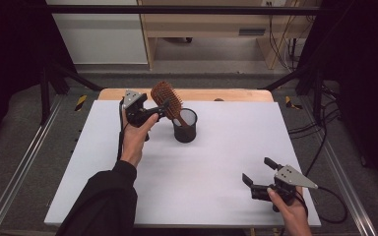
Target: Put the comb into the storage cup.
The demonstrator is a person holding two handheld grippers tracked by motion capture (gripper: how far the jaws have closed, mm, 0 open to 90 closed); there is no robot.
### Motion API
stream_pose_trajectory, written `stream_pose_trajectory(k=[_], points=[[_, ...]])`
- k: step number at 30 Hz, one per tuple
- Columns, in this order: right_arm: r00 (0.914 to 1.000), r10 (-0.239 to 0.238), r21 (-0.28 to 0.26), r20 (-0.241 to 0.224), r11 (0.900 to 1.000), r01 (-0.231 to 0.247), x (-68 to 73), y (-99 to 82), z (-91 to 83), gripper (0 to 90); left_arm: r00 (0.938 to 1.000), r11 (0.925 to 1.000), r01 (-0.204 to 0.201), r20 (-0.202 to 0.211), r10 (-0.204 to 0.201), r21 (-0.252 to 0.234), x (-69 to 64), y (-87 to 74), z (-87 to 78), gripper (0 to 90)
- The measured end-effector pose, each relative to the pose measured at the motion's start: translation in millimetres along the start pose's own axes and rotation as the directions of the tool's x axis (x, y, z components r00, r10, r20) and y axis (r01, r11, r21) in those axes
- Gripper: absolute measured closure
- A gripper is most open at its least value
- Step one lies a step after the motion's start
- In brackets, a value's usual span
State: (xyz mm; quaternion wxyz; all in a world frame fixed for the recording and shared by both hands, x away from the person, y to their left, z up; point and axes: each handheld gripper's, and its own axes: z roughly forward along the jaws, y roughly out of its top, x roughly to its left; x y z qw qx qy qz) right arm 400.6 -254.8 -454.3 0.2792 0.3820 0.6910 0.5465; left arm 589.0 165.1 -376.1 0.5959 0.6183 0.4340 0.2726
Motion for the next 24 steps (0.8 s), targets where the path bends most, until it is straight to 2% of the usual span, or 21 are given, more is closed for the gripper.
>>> stream_pose_trajectory(k=[4,10,15,21,24], points=[[1.0,0.001,0.0,0.004,1.0,-0.001,-0.5,-0.3,0.8,3.0,1.0,1.0,0.0,0.005,0.0,-0.01,0.0,2.0,-7.7,4.0],[1.0,0.002,0.007,0.007,1.0,-0.002,-0.3,-0.6,2.4,3.0,0.9992,0.9987,-0.04,-0.003,0.04,-0.03,-0.6,7.4,-17.9,3.9],[0.9999,-0.007,0.008,0.01,0.9999,0.007,-0.1,-0.7,2.3,3.0,0.9982,0.9973,-0.059,-0.014,0.059,-0.042,0.6,10.7,-25.4,4.0],[0.9999,-0.01,0.009,0.012,0.9999,0.01,-0.5,-0.7,1.8,3.0,0.9995,0.9968,-0.032,-0.009,0.031,-0.074,1.9,16.1,-34.6,3.9],[0.9998,-0.013,0.008,0.014,0.9999,0.013,-0.1,-0.4,1.6,3.0,0.9991,0.9963,-0.043,-0.006,0.043,-0.074,0.8,17.4,-38.3,3.8]])
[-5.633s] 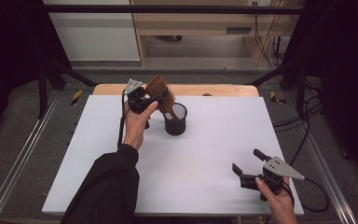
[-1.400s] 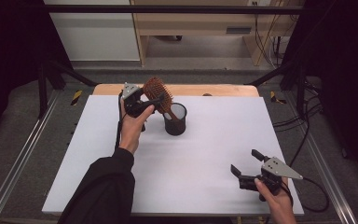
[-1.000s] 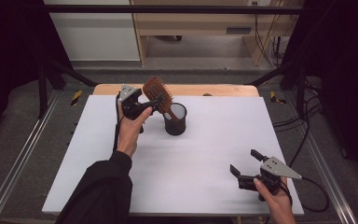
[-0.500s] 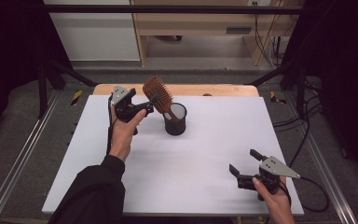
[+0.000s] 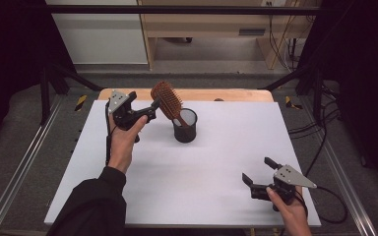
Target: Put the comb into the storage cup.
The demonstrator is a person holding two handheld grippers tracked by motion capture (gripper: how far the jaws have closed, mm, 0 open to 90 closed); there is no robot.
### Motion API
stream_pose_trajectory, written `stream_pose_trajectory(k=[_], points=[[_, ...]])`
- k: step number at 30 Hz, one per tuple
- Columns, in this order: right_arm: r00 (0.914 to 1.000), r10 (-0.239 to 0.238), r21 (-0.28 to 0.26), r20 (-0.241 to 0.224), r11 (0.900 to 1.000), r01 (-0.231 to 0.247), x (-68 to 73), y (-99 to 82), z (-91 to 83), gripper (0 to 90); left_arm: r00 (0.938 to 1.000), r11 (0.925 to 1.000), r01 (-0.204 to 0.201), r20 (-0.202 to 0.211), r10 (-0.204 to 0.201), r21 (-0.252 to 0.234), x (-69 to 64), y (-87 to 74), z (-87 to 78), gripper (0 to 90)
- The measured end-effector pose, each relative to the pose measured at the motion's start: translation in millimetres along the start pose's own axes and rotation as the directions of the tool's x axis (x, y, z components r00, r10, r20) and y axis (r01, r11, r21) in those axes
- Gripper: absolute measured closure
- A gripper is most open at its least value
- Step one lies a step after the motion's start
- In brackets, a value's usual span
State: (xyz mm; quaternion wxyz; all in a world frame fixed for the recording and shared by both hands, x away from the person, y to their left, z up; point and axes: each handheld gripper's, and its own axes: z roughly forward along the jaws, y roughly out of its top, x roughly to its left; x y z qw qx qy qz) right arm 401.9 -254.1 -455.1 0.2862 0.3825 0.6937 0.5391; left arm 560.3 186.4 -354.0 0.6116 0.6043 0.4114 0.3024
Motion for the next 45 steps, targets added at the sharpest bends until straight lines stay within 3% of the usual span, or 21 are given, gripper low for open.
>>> stream_pose_trajectory(k=[5,18,34,45], points=[[1.0,-0.001,-0.001,0.002,1.0,0.001,-0.3,0.1,-0.2,3.0,0.999,0.999,-0.044,0.0,0.044,0.006,-1.8,1.7,-5.7,3.7],[0.9999,-0.007,-0.003,0.01,1.0,0.007,-0.4,0.2,0.1,3.0,0.9993,0.9993,-0.035,-0.013,0.036,0.007,12.4,6.1,-25.9,3.7],[1.0,-0.006,0.003,0.006,1.0,0.006,-0.5,0.2,0.9,3.0,0.9989,0.9994,-0.032,-0.034,0.031,-0.016,30.1,25.9,-57.8,2.8],[1.0,-0.006,0.004,0.006,1.0,0.006,-0.1,-0.1,1.4,3.0,0.9977,0.9981,-0.057,-0.037,0.057,-0.02,37.5,32.8,-75.2,2.5]])
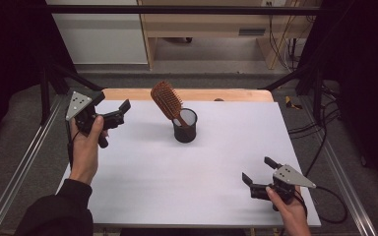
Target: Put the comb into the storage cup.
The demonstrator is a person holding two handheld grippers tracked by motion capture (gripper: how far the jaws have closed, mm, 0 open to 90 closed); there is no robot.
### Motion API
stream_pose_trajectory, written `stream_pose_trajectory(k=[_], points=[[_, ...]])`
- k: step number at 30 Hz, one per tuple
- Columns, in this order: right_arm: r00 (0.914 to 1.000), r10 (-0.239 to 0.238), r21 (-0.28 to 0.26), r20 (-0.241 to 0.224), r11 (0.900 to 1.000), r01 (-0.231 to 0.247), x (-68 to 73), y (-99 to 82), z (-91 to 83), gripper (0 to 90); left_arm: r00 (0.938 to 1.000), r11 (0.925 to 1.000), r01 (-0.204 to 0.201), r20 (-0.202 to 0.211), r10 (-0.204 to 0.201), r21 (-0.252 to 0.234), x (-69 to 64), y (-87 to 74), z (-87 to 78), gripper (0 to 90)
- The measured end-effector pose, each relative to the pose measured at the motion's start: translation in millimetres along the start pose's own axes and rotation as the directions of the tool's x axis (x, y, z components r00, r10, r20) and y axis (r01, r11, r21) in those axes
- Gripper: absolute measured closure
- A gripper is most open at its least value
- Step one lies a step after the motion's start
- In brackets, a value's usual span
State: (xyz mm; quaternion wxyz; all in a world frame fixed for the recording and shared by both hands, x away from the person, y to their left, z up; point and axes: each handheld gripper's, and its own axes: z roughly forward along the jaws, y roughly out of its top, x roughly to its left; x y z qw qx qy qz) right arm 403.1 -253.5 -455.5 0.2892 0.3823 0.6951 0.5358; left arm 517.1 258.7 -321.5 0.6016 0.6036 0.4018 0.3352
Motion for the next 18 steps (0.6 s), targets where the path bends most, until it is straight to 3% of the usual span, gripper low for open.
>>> stream_pose_trajectory(k=[18], points=[[1.0,-0.001,-0.006,0.002,1.0,0.001,-0.4,0.8,-0.5,3.0,0.9989,0.9991,-0.043,-0.019,0.043,0.004,3.4,-0.8,-13.5,2.5]])
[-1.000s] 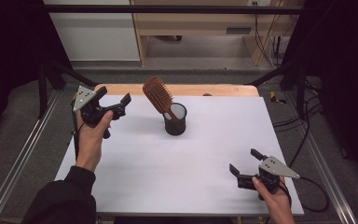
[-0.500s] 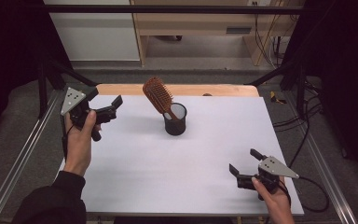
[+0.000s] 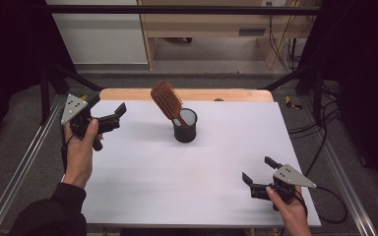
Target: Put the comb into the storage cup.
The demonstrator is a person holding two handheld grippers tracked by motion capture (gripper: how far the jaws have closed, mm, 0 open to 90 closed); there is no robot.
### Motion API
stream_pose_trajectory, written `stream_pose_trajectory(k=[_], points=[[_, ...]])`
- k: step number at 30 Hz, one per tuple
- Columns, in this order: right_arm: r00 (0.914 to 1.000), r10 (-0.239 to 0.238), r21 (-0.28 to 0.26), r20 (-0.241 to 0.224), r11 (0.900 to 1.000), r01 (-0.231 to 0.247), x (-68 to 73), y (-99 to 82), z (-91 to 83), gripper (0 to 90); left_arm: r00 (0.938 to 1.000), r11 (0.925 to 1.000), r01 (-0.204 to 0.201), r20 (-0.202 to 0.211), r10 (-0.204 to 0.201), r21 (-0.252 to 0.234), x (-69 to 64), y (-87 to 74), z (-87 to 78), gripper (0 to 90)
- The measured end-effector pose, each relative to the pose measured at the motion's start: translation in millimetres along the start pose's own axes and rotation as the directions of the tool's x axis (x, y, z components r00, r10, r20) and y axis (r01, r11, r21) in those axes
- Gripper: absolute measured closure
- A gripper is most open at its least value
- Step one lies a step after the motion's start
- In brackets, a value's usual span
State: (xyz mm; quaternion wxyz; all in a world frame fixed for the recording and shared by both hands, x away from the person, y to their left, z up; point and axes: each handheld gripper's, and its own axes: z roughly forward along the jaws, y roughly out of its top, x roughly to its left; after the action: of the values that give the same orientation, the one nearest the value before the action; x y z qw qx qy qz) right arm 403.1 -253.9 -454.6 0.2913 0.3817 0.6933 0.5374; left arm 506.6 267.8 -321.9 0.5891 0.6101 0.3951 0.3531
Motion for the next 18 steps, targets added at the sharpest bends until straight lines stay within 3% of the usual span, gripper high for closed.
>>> stream_pose_trajectory(k=[18], points=[[1.0,0.009,-0.012,-0.003,0.9999,-0.009,-0.8,1.2,-1.6,3.0,0.9993,1.0,0.004,-0.038,-0.004,0.007,24.1,-16.5,-39.3,2.5]])
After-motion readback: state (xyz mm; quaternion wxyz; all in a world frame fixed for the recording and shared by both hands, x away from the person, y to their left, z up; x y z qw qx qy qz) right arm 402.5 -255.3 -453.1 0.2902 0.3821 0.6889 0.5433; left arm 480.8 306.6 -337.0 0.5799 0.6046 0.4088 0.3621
